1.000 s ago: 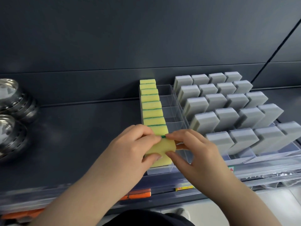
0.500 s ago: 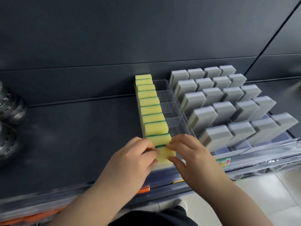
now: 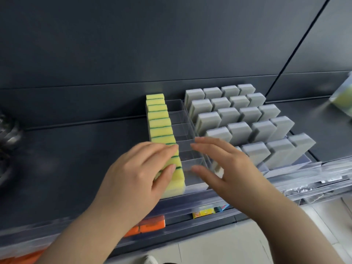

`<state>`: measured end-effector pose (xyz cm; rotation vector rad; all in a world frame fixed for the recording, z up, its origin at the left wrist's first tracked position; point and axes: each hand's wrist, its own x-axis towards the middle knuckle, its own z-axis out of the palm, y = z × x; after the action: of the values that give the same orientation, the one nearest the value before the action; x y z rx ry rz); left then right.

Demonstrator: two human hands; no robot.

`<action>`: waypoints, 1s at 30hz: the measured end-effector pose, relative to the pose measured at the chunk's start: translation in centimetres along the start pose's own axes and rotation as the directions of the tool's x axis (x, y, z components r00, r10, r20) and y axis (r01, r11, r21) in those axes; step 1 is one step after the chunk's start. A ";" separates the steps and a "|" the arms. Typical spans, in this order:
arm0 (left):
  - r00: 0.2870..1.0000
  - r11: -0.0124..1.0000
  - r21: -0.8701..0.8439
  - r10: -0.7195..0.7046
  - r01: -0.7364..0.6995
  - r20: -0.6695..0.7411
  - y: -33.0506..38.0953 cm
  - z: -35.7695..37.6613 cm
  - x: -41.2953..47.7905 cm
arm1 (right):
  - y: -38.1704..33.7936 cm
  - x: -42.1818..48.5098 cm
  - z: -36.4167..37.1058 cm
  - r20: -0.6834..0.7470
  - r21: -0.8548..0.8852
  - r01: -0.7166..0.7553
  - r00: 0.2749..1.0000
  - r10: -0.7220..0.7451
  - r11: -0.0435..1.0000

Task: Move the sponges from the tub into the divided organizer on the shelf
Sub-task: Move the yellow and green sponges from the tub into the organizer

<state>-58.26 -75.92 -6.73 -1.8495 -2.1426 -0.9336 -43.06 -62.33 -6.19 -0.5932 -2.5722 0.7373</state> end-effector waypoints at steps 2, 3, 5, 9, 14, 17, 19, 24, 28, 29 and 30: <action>1.000 1.000 0.016 0.001 -0.001 -0.009 1.8 0.1 0.5 | 0.7 -1.2 -1.7 -0.032 -0.002 0.002 0.999 -0.002 1.000; 1.000 1.000 0.018 0.001 -0.001 -0.013 2.9 0.3 0.7 | 1.1 -2.0 -2.5 -0.049 -0.001 0.002 0.999 -0.002 1.000; 1.000 1.000 0.024 0.014 -0.013 -0.023 5.5 1.0 1.1 | 2.3 -4.0 -4.5 -0.087 -0.003 0.000 0.996 0.000 1.000; 0.996 0.996 0.002 0.084 -0.084 -0.022 12.3 3.7 2.0 | 5.5 -9.9 -9.2 -0.159 -0.022 -0.057 0.986 0.053 0.998; 0.976 0.973 -0.074 0.217 -0.219 -0.031 22.3 9.2 3.2 | 10.4 -19.3 -15.9 -0.294 -0.036 -0.202 0.938 0.183 0.979; 0.959 0.951 -0.126 0.282 -0.282 -0.013 27.7 13.2 3.8 | 13.6 -25.1 -19.1 -0.358 -0.043 -0.290 0.898 0.256 0.956; 0.947 0.936 -0.153 0.321 -0.316 0.011 30.8 15.8 4.1 | 15.7 -28.6 -20.5 -0.378 -0.041 -0.375 0.864 0.333 0.926; 0.916 0.917 -0.225 0.368 -0.329 0.162 36.3 21.8 4.5 | 20.2 -35.5 -21.9 -0.407 0.019 -0.556 0.755 0.515 0.831; 0.879 0.913 -0.238 0.390 -0.331 0.275 39.0 25.8 5.5 | 23.7 -38.5 -22.3 -0.400 0.068 -0.646 0.680 0.614 0.760; 0.868 0.909 -0.238 0.402 -0.341 0.292 39.6 26.7 6.0 | 24.5 -38.9 -22.5 -0.398 0.069 -0.656 0.673 0.624 0.752; 0.858 0.906 -0.238 0.412 -0.350 0.307 40.1 27.7 6.5 | 25.4 -39.2 -22.8 -0.391 0.066 -0.665 0.668 0.633 0.744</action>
<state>-14.65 -53.76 -11.42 -2.5774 -1.7833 -0.7627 7.63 -53.01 -12.85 -1.5728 -1.9894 0.6270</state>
